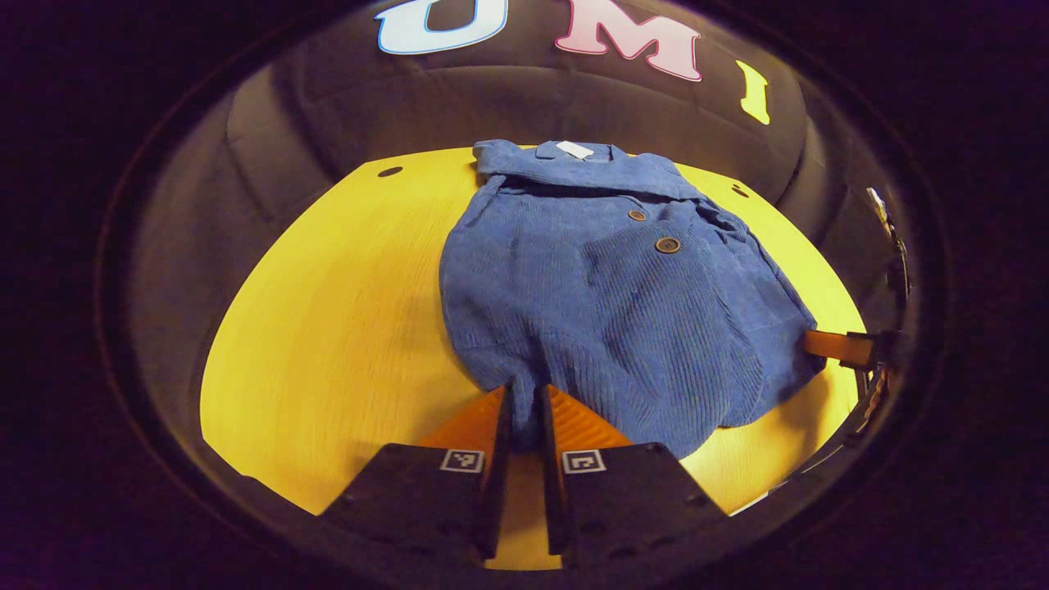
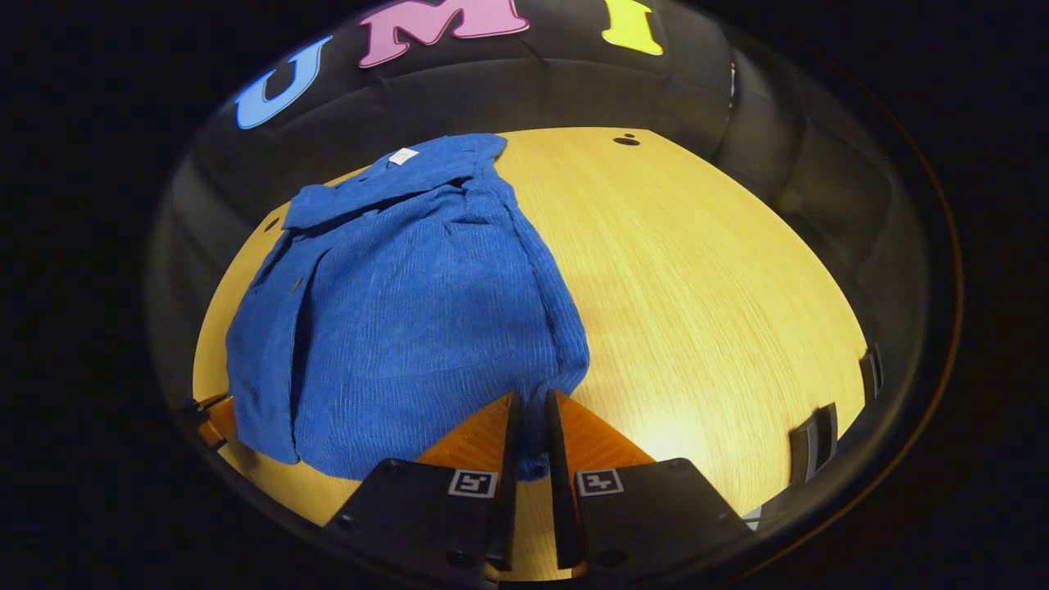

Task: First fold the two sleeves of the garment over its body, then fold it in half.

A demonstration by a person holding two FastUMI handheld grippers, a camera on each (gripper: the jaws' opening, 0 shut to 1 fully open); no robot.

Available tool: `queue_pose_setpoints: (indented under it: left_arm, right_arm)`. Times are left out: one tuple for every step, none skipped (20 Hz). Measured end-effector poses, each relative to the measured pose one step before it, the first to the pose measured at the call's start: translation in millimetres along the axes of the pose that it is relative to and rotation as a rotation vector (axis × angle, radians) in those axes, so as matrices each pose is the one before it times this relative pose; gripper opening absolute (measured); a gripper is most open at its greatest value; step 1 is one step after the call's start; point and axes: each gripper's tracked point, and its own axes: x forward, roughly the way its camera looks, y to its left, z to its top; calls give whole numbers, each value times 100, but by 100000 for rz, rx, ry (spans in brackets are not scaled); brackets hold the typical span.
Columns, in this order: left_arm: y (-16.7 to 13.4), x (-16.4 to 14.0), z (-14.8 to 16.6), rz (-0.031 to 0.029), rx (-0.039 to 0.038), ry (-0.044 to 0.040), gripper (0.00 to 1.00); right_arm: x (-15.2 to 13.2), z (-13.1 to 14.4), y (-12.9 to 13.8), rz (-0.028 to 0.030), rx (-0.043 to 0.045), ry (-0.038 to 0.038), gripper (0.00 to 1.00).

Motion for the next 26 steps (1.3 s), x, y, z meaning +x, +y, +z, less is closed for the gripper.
queue_pose_setpoints:
  left_arm:
    - [-820,140,279,-3898,-2669,90,7]
    - [-633,128,181,-3857,-2859,71,7]
    - [-339,297,296,-3126,-4252,-57,7]
    - [-377,213,304,-3192,-4967,12,7]
    - [-223,290,-77,-2057,-5441,139,7]
    - [-110,32,223,-1631,-5222,-698,0]
    - [-140,81,-97,-788,722,228,0]
    - [82,-42,-41,167,1282,269,0]
    - [-82,-8,142,621,701,-387,0]
    - [-23,83,150,566,736,341,0]
    - [-120,-39,113,429,912,654,0]
    - [-228,-247,359,12,842,-1154,0]
    - [-522,-397,712,-987,1078,-1939,0]
    - [-507,-351,593,-1242,638,-1190,0]
    - [-696,-509,938,-2053,-345,-1264,0]
    - [-707,-475,1473,-1955,-420,-2842,0]
    - [-482,-280,1491,-1596,321,-2445,0]
    - [-63,-266,1248,-222,829,-2430,0]
    - [-185,-44,1396,-336,1152,-1857,0]
    - [-55,25,1511,20,1695,-2542,0]
    - [3,182,1815,90,2140,-2988,0]
    - [128,724,2727,106,3172,-4089,0]
    - [230,786,1809,-255,1930,-2914,0]
    - [82,982,2149,-1047,1036,-3464,0]
    - [-4,824,2493,-1334,969,-4143,0]
    - [553,1222,2541,-107,1495,-4166,0]
  right_arm:
    - [7,100,57,1437,-2241,514,22]
    - [226,101,-29,450,224,1317,22]
    - [168,29,-401,-1197,2008,708,21]
    - [-111,174,183,133,3706,-138,12]
    - [173,236,235,1291,-824,-513,3]
    - [114,141,500,2378,-2573,-716,3]
    - [279,363,543,4093,-246,-1559,3]
    - [160,-157,183,2513,2304,681,3]
    - [70,109,23,1126,2266,836,2]
    - [-107,281,202,1593,1016,898,2]
    - [-95,7,223,1305,400,1092,2]
    - [-251,525,378,1378,1137,-461,2]
    - [-183,1027,571,1519,1059,-1960,2]
    - [-332,973,389,428,-288,-1412,2]
    - [-337,1551,551,1253,-1181,-3170,2]
    - [-365,1433,529,1112,-2183,-2941,2]
    - [-222,1534,464,952,-2390,-2643,2]
    - [-20,1608,524,1120,-1679,-2588,2]
    - [-6,1679,671,1805,-571,-2718,2]
    - [343,1850,729,1674,735,-3712,2]
    - [504,1791,463,1300,49,-3446,2]
    - [794,1935,361,1187,-781,-3520,2]
    - [973,2573,390,1198,-987,-4300,2]
    - [880,2116,317,1262,-610,-3737,2]
    - [1165,2262,235,899,-1300,-3933,2]
    - [1276,2297,-164,-93,-1690,-4422,1]
